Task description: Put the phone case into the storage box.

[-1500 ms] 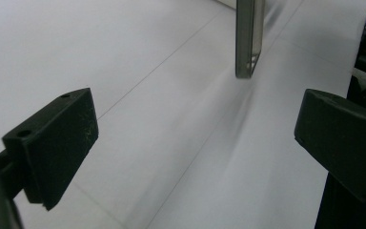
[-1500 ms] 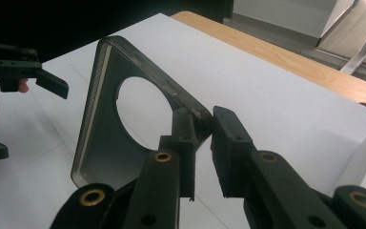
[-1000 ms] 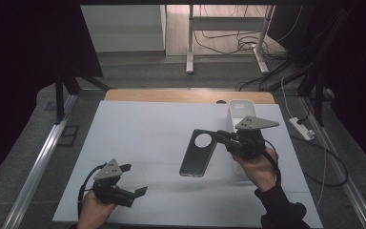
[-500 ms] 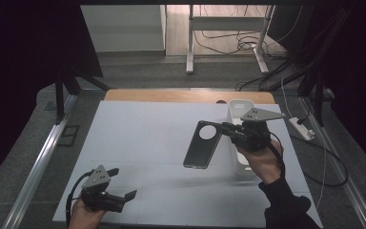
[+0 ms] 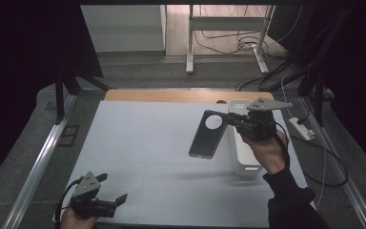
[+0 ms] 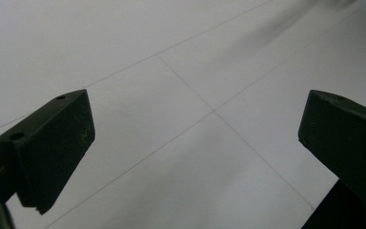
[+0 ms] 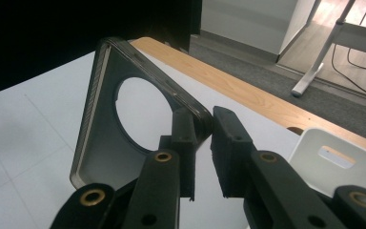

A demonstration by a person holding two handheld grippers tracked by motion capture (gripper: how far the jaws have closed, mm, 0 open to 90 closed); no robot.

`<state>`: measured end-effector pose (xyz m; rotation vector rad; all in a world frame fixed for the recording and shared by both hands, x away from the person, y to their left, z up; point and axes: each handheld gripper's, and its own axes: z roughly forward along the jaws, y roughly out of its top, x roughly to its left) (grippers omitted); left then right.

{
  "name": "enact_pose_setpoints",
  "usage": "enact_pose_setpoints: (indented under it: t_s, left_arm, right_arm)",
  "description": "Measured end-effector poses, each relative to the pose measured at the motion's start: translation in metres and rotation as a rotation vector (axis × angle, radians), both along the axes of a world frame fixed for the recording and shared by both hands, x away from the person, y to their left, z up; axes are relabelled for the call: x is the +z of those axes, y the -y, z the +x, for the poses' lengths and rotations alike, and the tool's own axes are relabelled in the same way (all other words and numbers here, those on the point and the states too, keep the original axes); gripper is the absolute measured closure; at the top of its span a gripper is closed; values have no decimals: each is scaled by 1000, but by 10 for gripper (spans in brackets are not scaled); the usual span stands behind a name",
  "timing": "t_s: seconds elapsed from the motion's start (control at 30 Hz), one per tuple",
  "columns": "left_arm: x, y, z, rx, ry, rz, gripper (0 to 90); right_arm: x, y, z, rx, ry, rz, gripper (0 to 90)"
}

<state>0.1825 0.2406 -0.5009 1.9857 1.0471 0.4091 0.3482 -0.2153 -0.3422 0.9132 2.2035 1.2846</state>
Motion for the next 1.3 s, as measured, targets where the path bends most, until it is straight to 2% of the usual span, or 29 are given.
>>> enact_pose_setpoints:
  t_s: [0.13,0.43,0.63,0.77,1.3]
  left_arm:
    - [-3,-3,-2,5,-6,16,0]
    - [-3,-4,-2,13,0,9,0]
    - [-3,-1,-3,11,-11,32,0]
    - [-3,-3,-3,14,-9,18,0]
    - [-4,-2,-2,7,-14,28,0]
  right_arm:
    - [2,4,4,-11,7,-3,792]
    - [7,13,12,-41,10,1,792]
    - [13,22,19,-67,15,6,792]
    - [18,28,25,-86,25,-5,793]
    - [29,54,52,-155,68,-37,792]
